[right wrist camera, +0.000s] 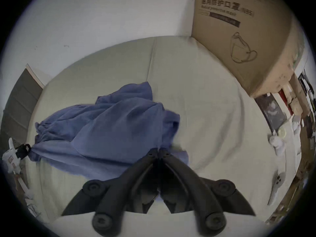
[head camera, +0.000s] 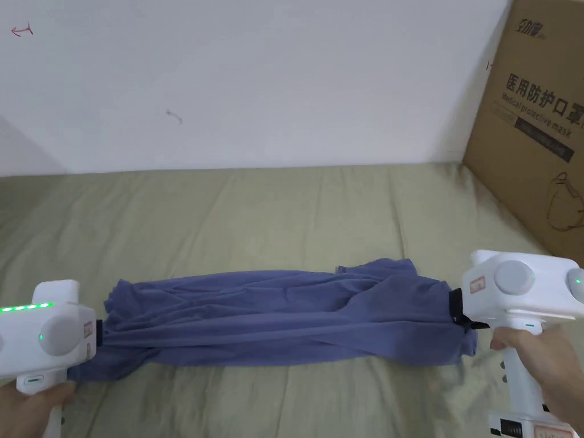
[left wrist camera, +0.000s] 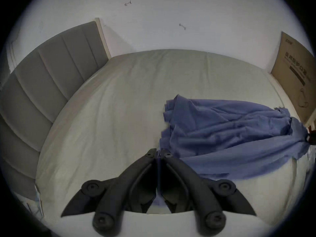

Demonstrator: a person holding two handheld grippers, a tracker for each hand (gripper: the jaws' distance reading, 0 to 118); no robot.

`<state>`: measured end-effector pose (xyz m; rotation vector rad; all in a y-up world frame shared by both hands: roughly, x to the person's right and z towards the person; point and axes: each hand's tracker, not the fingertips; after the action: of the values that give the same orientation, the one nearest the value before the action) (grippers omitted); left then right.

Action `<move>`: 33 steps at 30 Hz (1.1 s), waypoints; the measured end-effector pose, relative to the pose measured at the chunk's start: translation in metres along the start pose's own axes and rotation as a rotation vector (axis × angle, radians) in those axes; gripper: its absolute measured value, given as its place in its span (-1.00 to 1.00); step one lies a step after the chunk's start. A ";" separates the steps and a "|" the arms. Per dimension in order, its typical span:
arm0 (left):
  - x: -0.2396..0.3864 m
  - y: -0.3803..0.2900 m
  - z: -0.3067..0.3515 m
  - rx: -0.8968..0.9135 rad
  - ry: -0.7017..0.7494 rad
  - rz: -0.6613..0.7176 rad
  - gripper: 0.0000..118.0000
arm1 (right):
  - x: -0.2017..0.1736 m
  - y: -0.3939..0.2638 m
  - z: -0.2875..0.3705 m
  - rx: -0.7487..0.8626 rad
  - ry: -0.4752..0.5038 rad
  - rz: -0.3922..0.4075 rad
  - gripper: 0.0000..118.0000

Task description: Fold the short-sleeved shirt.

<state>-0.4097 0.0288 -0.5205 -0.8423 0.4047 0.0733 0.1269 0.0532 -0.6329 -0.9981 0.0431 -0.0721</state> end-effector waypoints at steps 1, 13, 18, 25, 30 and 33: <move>-0.006 -0.011 0.017 0.017 -0.008 0.011 -0.96 | 0.004 -0.015 0.012 0.021 0.012 -0.008 -1.00; -0.072 -0.225 0.170 -0.021 0.010 -0.121 -0.96 | 0.070 -0.268 0.133 -0.066 0.077 -0.069 -1.00; -0.107 -0.286 0.223 -0.035 -0.039 0.032 -0.96 | 0.088 -0.339 0.171 -0.092 0.065 -0.030 -1.00; -0.101 -0.318 0.242 -0.026 -0.037 -0.028 -0.94 | 0.088 -0.357 0.190 -0.030 0.060 -0.035 -1.00; -0.101 -0.311 0.251 -0.022 -0.051 -0.026 0.82 | 0.069 -0.351 0.201 0.015 -0.038 0.074 0.32; -0.107 -0.307 0.272 0.026 -0.109 0.014 0.73 | 0.057 -0.354 0.217 0.040 -0.013 0.116 0.30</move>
<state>-0.3533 0.0347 -0.1007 -0.8060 0.3083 0.1262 0.1847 0.0393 -0.2182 -0.9541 0.0867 0.0397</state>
